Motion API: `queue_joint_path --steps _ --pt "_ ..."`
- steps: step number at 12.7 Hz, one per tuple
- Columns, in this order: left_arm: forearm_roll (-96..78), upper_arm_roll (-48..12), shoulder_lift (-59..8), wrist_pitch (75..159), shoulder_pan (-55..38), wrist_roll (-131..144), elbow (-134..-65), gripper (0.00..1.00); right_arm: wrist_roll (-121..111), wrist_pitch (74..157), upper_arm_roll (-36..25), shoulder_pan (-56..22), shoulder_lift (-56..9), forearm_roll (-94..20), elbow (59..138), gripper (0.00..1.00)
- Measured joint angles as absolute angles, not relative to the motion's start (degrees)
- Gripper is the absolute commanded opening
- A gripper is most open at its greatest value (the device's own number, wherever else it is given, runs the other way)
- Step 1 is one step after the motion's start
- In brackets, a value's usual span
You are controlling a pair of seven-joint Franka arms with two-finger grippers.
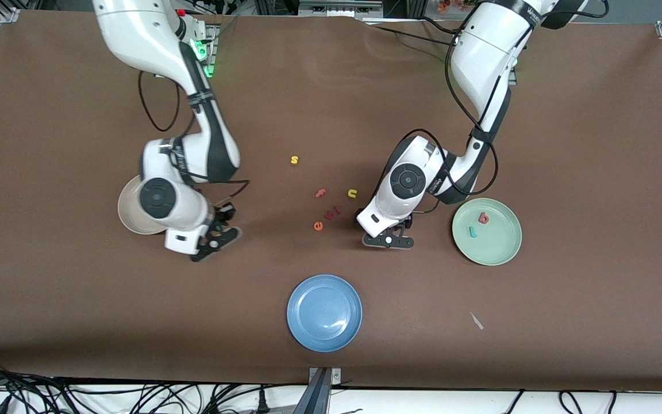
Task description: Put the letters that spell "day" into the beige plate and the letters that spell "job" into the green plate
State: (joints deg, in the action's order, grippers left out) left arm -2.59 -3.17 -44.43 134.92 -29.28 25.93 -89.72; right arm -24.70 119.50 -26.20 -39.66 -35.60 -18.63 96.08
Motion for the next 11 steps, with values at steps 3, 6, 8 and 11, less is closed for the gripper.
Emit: queue_joint_path --steps 3,6,8,11 --pt "-2.58 -3.12 -45.55 135.08 -29.27 22.38 -87.70 0.99 -26.88 118.87 -32.76 -39.47 -33.24 -18.63 104.25 0.00" --pt "-2.41 -2.94 -47.19 135.08 -29.26 19.87 -85.75 0.80 -27.85 116.13 -36.53 -37.60 -33.39 -18.64 106.78 1.00" --pt "0.15 -2.84 -48.03 135.08 -29.20 18.18 -85.40 0.72 -27.85 115.39 -36.86 -34.78 -33.38 -18.68 106.79 1.00" --pt "1.48 -2.80 -48.22 135.08 -29.08 17.05 -85.17 0.49 -24.68 113.24 -36.57 -34.39 -33.32 -19.06 105.35 1.00"
